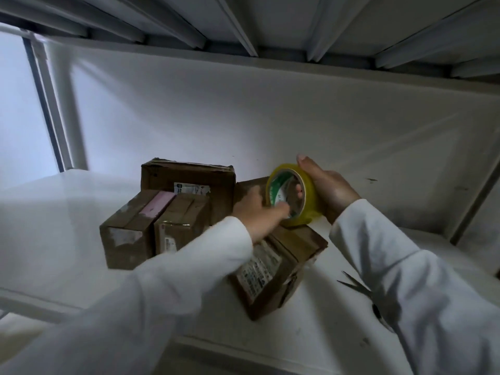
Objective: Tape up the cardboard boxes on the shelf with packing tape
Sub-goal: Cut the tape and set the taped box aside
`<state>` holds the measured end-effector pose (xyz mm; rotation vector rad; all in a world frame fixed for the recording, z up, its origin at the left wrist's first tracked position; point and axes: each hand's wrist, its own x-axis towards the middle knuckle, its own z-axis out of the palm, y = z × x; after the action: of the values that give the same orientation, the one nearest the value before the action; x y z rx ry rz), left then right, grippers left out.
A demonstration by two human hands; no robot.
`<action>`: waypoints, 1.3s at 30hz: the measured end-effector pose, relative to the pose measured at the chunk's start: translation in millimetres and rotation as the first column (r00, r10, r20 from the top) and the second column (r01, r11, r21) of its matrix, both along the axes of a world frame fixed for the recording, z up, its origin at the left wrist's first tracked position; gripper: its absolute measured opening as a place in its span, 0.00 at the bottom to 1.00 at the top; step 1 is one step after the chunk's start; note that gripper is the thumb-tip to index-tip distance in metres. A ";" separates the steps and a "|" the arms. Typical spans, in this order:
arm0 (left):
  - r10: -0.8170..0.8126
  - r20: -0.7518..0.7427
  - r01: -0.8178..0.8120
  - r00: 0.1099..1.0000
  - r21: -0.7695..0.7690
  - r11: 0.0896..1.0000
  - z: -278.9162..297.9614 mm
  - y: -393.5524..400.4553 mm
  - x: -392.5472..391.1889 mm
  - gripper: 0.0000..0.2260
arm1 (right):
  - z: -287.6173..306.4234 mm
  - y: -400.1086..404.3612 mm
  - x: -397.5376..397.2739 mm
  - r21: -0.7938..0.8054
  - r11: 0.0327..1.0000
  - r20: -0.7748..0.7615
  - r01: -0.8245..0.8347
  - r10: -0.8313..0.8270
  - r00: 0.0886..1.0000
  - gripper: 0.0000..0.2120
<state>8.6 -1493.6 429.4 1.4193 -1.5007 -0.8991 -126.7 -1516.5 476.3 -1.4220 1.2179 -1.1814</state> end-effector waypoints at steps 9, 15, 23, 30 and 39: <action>-0.044 0.660 -0.077 0.750 0.154 0.985 -12.8 -2.9 -26.3 0.58 | -13.9 -10.5 9.0 0.037 0.999 -0.020 -0.030 0.031 0.999 0.23; -0.008 0.714 -0.107 0.701 0.116 0.987 -14.9 -11.4 -28.7 0.60 | 36.4 19.7 -25.8 0.269 0.958 -0.286 -0.099 0.177 0.942 0.18; -0.016 0.661 -0.183 0.750 0.230 0.956 1.5 -23.3 -3.7 0.56 | 42.2 73.1 -86.5 0.406 0.914 -0.461 -0.017 0.221 0.860 0.19; -0.041 0.768 -0.110 0.639 0.144 0.983 -5.5 -3.9 -28.8 0.41 | -0.9 66.8 -106.7 0.303 0.952 -0.350 0.046 0.067 0.934 0.19; 0.004 0.956 0.211 0.293 -0.069 0.975 -18.3 -0.4 -31.7 0.24 | -61.7 50.2 -98.0 0.253 0.964 -0.219 0.083 -0.026 0.975 0.19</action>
<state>-23.1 -1494.0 411.1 1.8325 -2.4998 0.2336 -224.6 -1466.3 414.6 -1.3469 1.5111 -0.8809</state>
